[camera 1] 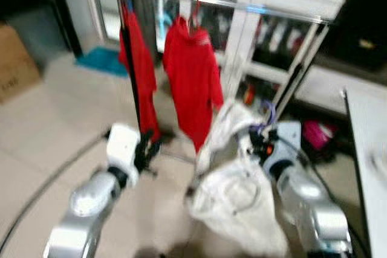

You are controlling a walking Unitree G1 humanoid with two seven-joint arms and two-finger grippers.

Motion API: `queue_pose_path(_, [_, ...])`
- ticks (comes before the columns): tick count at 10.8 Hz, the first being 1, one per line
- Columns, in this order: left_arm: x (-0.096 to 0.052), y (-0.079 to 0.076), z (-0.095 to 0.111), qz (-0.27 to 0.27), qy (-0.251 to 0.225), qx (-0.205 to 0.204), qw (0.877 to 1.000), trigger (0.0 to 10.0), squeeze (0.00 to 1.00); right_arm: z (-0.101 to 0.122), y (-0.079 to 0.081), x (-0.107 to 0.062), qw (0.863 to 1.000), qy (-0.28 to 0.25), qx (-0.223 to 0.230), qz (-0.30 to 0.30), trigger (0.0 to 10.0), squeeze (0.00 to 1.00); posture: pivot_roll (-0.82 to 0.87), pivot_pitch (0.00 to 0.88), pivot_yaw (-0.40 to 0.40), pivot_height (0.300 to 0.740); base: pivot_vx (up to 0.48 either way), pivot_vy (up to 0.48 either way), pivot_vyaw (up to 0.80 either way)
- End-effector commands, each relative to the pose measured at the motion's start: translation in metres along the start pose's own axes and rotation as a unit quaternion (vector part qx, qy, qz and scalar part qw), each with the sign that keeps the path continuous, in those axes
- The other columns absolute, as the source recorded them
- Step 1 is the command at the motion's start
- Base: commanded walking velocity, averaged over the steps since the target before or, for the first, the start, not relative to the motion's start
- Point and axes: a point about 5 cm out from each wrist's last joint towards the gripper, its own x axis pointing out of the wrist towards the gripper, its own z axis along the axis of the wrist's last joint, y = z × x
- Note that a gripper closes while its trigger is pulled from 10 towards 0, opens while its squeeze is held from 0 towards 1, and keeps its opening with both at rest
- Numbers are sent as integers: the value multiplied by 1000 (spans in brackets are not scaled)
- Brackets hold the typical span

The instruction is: Hang hanger

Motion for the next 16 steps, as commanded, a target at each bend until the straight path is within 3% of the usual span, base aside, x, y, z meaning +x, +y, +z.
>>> queue_pose_path(1, [0,-1,4,-4,-5,-2,1000,10000,0,19,2,0,999,-40,-7,7,0,0,55,22,-79,740,0,322,0])
queue_pose_path(8, [3,2,6,-6,-1,5,1000,10000,0,20,3,1,999,-39,-7,8,0,0,51,13,-67,740,0,449,0])
queue_pose_path(10, [6,7,8,10,8,40,999,10000,0,20,3,2,999,-41,-8,9,0,0,53,4,-65,740,0,-240,0])
queue_pose_path(12, [7,8,7,5,5,15,1000,10000,0,24,5,4,999,-46,-15,16,0,0,55,0,-62,740,0,-240,0])
queue_pose_path(13, [8,8,5,0,15,28,999,10000,0,27,7,5,998,-51,-19,26,0,0,53,0,-61,740,0,0,0])
queue_pose_path(14, [9,7,3,-16,18,0,1000,10000,1000,29,10,5,997,-57,-22,43,0,0,50,0,-61,740,0,0,0])
queue_pose_path(16, [15,8,5,-49,25,45,997,10000,1000,35,21,5,991,-71,-29,108,0,0,42,0,-56,740,0,0,0])
